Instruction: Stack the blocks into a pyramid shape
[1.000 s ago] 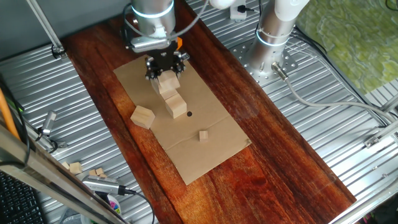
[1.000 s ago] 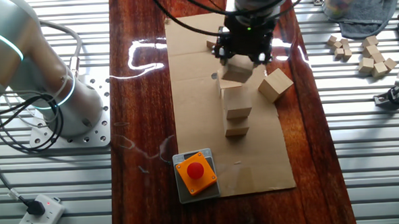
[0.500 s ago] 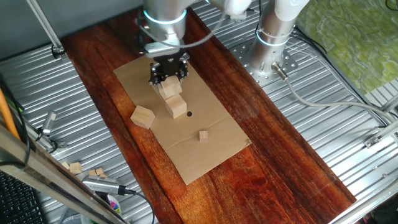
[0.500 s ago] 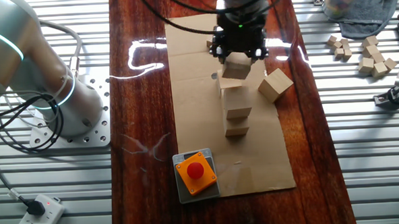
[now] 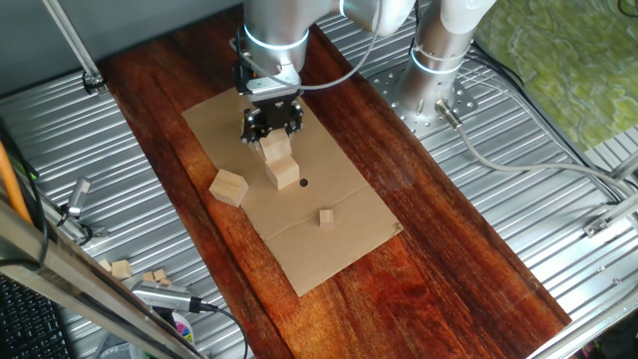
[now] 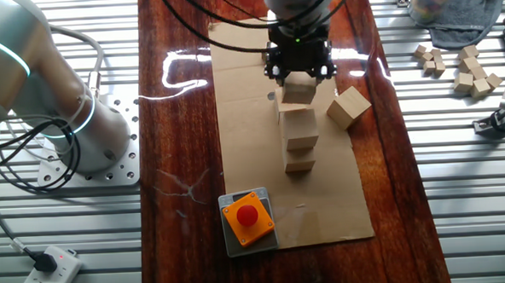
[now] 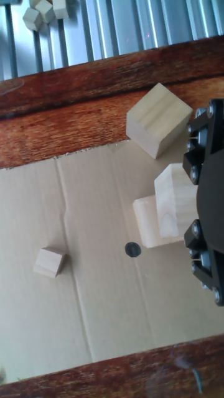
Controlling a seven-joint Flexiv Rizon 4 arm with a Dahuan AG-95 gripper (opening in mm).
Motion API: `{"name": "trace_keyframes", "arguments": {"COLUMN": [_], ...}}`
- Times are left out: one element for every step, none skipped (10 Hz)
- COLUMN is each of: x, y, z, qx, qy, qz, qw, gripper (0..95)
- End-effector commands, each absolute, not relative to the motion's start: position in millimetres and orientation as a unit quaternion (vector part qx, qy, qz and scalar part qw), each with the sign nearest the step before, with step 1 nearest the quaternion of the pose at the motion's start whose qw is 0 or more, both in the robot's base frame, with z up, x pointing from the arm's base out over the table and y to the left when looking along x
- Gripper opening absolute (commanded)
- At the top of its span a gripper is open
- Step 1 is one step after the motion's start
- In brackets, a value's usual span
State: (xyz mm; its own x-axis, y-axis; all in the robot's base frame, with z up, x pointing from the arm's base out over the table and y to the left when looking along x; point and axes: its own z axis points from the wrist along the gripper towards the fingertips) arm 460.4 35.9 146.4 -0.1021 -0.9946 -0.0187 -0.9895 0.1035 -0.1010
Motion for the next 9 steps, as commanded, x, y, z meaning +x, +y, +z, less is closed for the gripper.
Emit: {"name": "trace_keyframes", "arguments": {"x": [465.5, 466.6, 466.6, 466.3, 466.2, 466.6, 467.2, 467.5, 467.4], "y": [34.2, 33.9, 34.4, 35.5, 35.7, 35.9, 35.9, 35.3, 35.4], "z": [141.6, 140.2, 139.1, 137.6, 136.0, 133.0, 130.8, 127.6, 126.0], "qx": [-0.670, -0.670, -0.671, -0.673, -0.673, -0.675, -0.676, -0.676, -0.677], "qy": [0.741, 0.740, 0.739, 0.738, 0.737, 0.736, 0.734, 0.734, 0.734], "qz": [-0.032, -0.032, -0.033, -0.035, -0.036, -0.037, -0.038, -0.038, -0.038], "qw": [0.043, 0.043, 0.042, 0.042, 0.042, 0.044, 0.044, 0.045, 0.045], "gripper": [0.0, 0.0, 0.0, 0.0, 0.0, 0.0, 0.0, 0.0, 0.0]}}
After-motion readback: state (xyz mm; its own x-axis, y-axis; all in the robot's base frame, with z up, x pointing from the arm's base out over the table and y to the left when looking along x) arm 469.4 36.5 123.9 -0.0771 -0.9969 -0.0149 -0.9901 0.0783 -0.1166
